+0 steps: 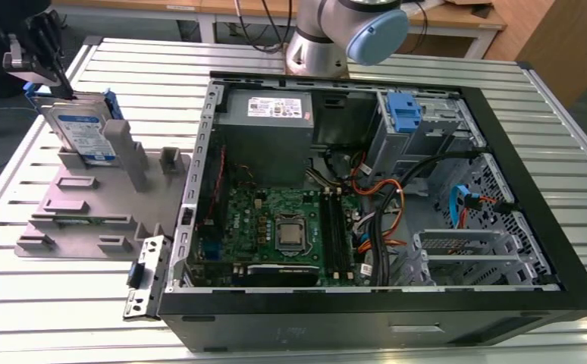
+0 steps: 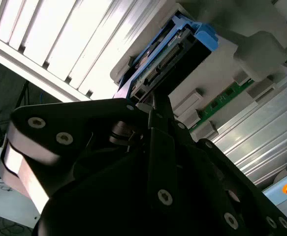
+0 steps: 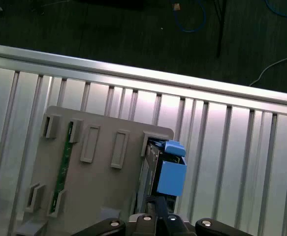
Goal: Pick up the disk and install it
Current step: 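Pick up the disk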
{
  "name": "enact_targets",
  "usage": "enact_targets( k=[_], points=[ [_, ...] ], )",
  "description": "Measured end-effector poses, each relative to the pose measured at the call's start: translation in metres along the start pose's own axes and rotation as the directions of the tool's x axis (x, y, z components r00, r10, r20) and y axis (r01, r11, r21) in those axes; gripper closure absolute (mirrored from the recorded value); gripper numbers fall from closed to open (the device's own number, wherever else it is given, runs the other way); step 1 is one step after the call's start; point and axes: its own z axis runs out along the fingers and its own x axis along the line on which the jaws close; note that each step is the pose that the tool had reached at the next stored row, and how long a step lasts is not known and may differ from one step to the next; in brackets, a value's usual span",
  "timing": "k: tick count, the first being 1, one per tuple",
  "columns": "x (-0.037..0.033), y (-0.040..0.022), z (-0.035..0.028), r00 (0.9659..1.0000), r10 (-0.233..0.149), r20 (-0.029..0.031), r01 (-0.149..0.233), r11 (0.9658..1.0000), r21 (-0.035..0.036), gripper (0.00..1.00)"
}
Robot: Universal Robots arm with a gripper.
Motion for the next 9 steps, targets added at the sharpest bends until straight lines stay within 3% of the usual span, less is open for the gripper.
enact_targets(
  k=[9],
  points=[
    [0.0001, -0.0001, 0.0020, 0.9999, 0.010, 0.0004, -0.010, 0.9999, 0.0002, 0.89]
  ],
)
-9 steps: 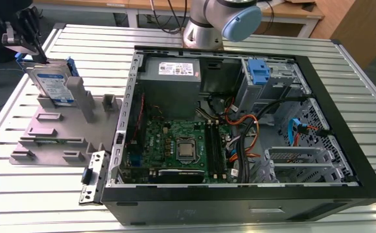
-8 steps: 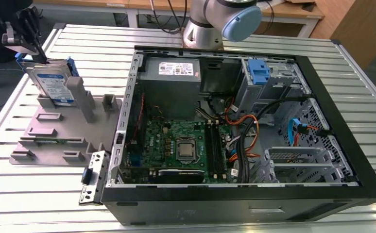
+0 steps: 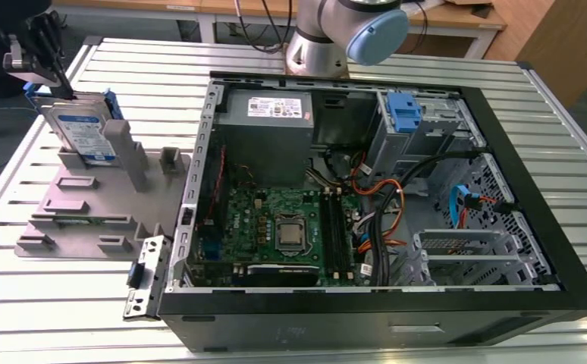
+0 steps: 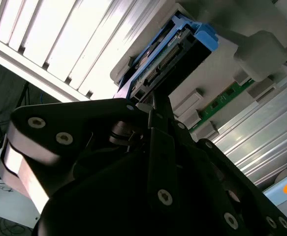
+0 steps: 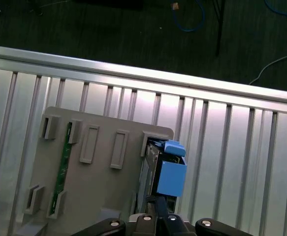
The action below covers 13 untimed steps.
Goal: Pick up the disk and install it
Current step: 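Pick up the disk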
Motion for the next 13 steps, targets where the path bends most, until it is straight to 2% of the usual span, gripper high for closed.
enact_targets(
  k=[7, 10, 13],
  points=[
    [0.0000, 0.0000, 0.0000, 1.0000, 0.001, 0.0001, -0.001, 1.0000, 0.0002, 0.89],
    [-0.0002, 0.0002, -0.0054, 1.0000, 0.001, 0.0001, -0.001, 1.0000, 0.0002, 0.89],
    [-0.0002, 0.0002, -0.0059, 1.0000, 0.001, 0.0002, -0.001, 1.0000, 0.0004, 0.89]
  ],
)
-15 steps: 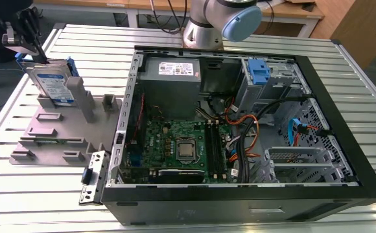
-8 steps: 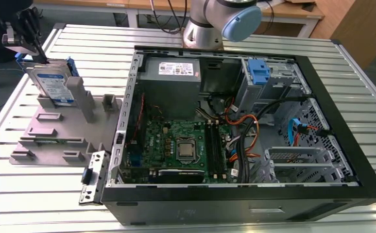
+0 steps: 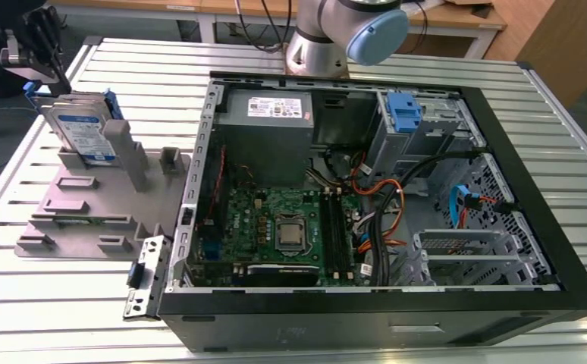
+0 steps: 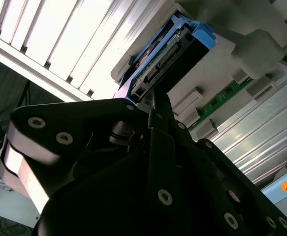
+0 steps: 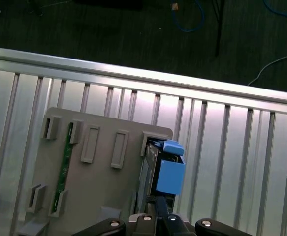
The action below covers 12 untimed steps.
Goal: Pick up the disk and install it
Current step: 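Pick up the disk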
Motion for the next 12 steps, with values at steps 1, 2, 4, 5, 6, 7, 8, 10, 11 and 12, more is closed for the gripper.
enact_targets(
  k=[1, 2, 4, 5, 6, 7, 8, 10, 11, 12],
  points=[
    [0.0000, 0.0000, -0.0001, 1.0000, 0.000, 0.0000, 0.000, 1.0000, -0.0001, 0.89],
    [0.0000, 0.0000, -0.0001, 1.0000, 0.000, -0.0001, 0.000, 1.0000, -0.0002, 0.89],
    [0.0000, 0.0000, -0.0002, 1.0000, 0.002, 0.0000, -0.002, 1.0000, -0.0002, 0.89],
    [0.0000, 0.0000, -0.0002, 0.9999, 0.013, 0.0004, -0.013, 0.9999, 0.0001, 0.89],
    [0.0000, 0.0000, -0.0001, 0.9995, 0.031, 0.0010, -0.031, 0.9995, 0.0005, 0.89],
    [0.0000, 0.0000, -0.0001, 0.9990, 0.044, 0.0014, -0.044, 0.9990, 0.0009, 0.89],
    [-0.0001, 0.0000, -0.0001, 0.9988, 0.048, 0.0016, -0.048, 0.9988, 0.0010, 0.89],
    [0.0000, 0.0000, 0.0000, 0.9988, 0.049, 0.0018, -0.049, 0.9988, 0.0012, 0.89],
    [-0.0001, 0.0000, 0.0000, 0.9988, 0.049, 0.0018, -0.049, 0.9988, 0.0012, 0.89],
    [-0.0001, 0.0000, 0.0000, 0.9988, 0.049, 0.0018, -0.049, 0.9988, 0.0012, 0.89]
  ],
)
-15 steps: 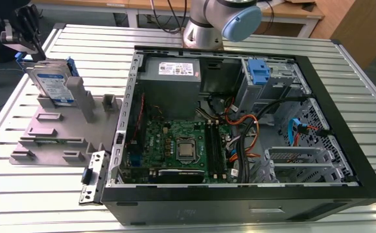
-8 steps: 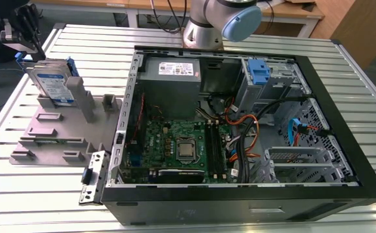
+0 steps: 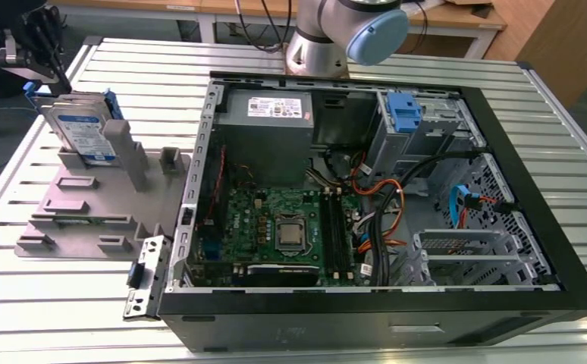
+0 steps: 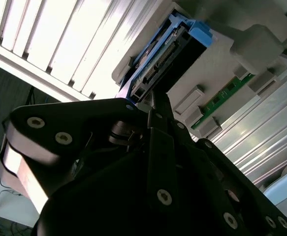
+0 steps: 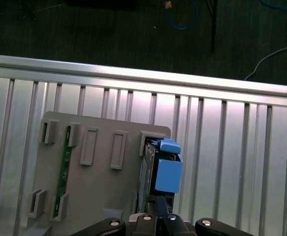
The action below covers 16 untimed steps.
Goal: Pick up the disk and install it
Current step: 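Pick up the disk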
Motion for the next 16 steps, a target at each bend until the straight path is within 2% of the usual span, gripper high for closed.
enact_targets(
  k=[9, 16],
  points=[
    [0.0000, -0.0002, 0.0001, 1.0000, 0.001, 0.0001, -0.001, 1.0000, 0.0002, 0.89],
    [0.0004, -0.0045, 0.0000, 0.9999, 0.011, 0.0004, -0.011, 0.9999, 0.0003, 0.89]
  ],
)
